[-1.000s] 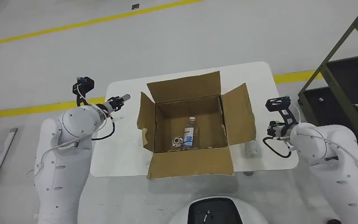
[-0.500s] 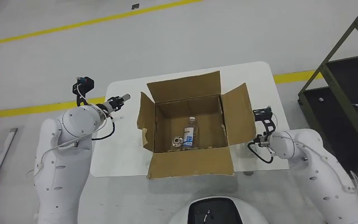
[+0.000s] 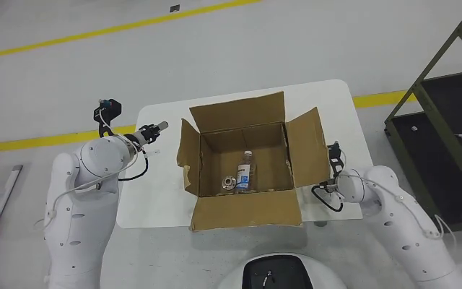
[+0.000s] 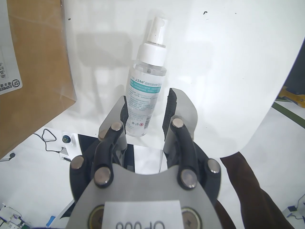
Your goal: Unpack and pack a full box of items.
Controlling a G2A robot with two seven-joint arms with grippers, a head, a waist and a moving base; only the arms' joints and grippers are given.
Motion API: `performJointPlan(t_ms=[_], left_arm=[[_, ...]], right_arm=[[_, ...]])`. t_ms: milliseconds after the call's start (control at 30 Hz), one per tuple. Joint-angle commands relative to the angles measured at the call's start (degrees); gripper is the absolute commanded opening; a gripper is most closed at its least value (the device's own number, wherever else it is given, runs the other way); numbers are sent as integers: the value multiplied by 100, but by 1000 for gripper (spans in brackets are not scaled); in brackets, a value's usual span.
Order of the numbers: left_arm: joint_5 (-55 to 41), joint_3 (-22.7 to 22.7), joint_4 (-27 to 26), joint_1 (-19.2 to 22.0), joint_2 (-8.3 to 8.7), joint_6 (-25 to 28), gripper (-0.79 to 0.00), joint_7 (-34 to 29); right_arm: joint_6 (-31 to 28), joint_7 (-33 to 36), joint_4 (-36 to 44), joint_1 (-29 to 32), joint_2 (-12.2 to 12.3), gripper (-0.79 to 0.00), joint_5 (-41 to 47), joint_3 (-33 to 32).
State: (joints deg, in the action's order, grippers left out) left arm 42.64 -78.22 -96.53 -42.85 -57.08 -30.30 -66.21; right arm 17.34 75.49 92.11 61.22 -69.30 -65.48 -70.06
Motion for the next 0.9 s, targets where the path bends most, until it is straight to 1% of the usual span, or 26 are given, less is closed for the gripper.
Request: performJointPlan(t_ms=[0, 300, 467, 600, 633, 667, 700, 767, 867], left_arm=[[0, 0, 0, 0, 0, 0, 0, 0], [0, 0, 0, 0, 0, 0, 0, 0], [0, 0, 0, 0, 0, 0, 0, 0], [0, 0, 0, 0, 0, 0, 0, 0], [0, 0, 0, 0, 0, 0, 0, 0], [0, 0, 0, 0, 0, 0, 0, 0], [0, 0, 0, 0, 0, 0, 0, 0], [0, 0, 0, 0, 0, 0, 0, 0], [0, 0, 0, 0, 0, 0, 0, 0]], right_arm=[[4, -21, -75, -25, -12, -428, -7, 45], [-31, -65, -361, -139, -64, -434, -26, 234], [-76, -50, -468, -182, -82, -465, -40, 286], [-119, -53, -554, -221, -95, -529, -41, 306], [-132, -48, -558, -227, -96, -637, -41, 306], [-130, -42, -561, -231, -96, -770, -44, 293], [-123, -38, -556, -229, -96, -785, -17, 265], [-132, -60, -494, -211, -87, -785, 58, 162], [-120, -165, -218, -104, -41, -785, 324, -259]])
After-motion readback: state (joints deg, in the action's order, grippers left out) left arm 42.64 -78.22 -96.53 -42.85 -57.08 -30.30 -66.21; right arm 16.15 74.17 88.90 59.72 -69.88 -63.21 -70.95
